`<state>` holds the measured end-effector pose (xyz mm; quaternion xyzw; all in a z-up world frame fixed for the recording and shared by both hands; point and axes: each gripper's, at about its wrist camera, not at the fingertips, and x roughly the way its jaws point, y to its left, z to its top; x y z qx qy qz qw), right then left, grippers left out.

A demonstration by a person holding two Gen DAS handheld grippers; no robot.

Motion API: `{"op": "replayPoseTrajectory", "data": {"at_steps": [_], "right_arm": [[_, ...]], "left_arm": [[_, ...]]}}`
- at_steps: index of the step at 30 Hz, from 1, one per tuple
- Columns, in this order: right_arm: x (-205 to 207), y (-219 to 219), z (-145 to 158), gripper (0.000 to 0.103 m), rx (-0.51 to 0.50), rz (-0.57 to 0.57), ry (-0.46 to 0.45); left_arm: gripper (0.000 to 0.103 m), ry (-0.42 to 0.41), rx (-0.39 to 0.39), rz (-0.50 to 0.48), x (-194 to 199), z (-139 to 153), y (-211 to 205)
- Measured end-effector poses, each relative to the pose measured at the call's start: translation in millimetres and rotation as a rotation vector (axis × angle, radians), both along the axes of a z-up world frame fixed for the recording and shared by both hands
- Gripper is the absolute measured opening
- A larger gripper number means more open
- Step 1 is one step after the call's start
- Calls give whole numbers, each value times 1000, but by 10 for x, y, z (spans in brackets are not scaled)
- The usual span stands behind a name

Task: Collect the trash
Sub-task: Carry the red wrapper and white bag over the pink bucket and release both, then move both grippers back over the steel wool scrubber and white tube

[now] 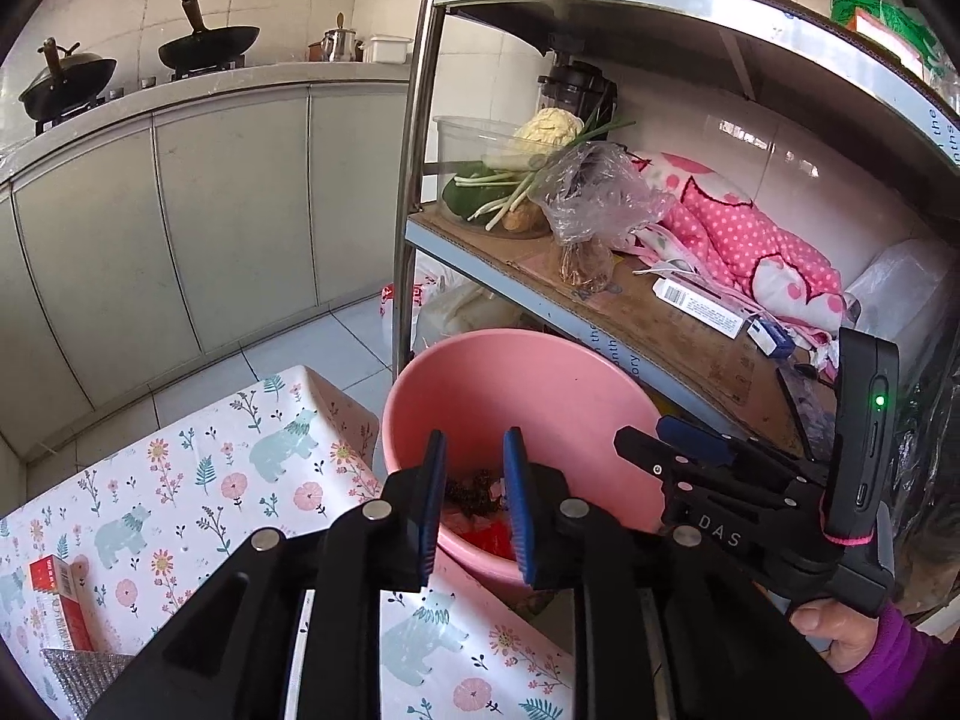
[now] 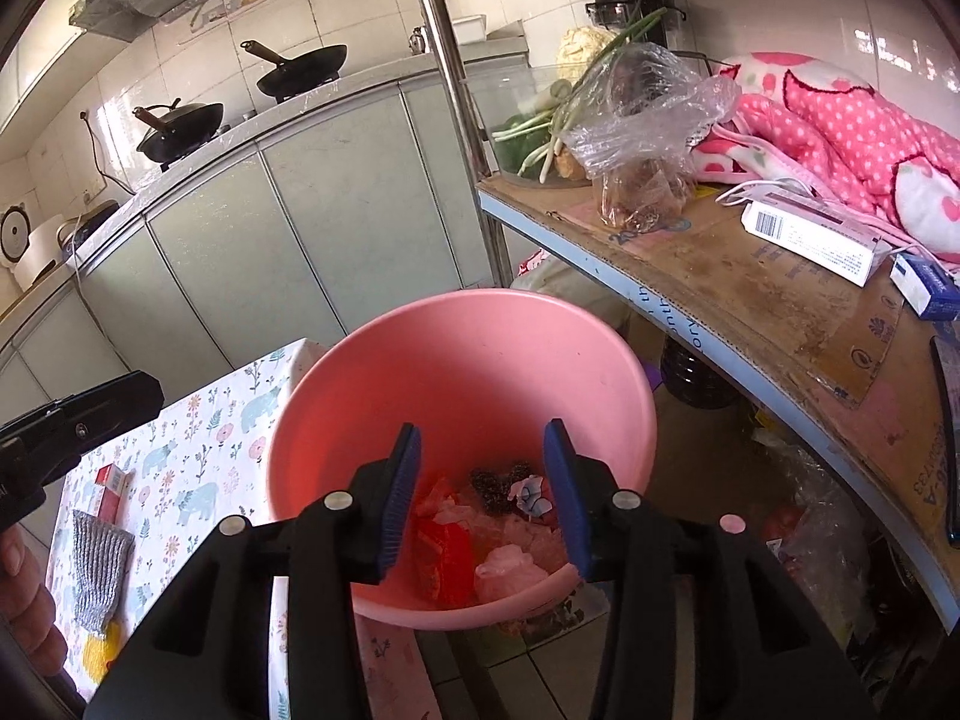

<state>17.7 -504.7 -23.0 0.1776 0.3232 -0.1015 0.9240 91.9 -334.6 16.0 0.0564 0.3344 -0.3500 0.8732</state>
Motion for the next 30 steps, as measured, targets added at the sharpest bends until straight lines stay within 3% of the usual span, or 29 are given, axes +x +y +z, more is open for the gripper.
{"op": "replayPoseTrajectory", "data": {"at_steps": [13,30], "right_arm": [[-125,399,266,44,-19,100,-49],[-172,1232,407,43,-31,297,-66]], "left_arm": [[22,18,-49,43,-280,209,440],[22,-14,-6,213,-718,470,1970]]}}
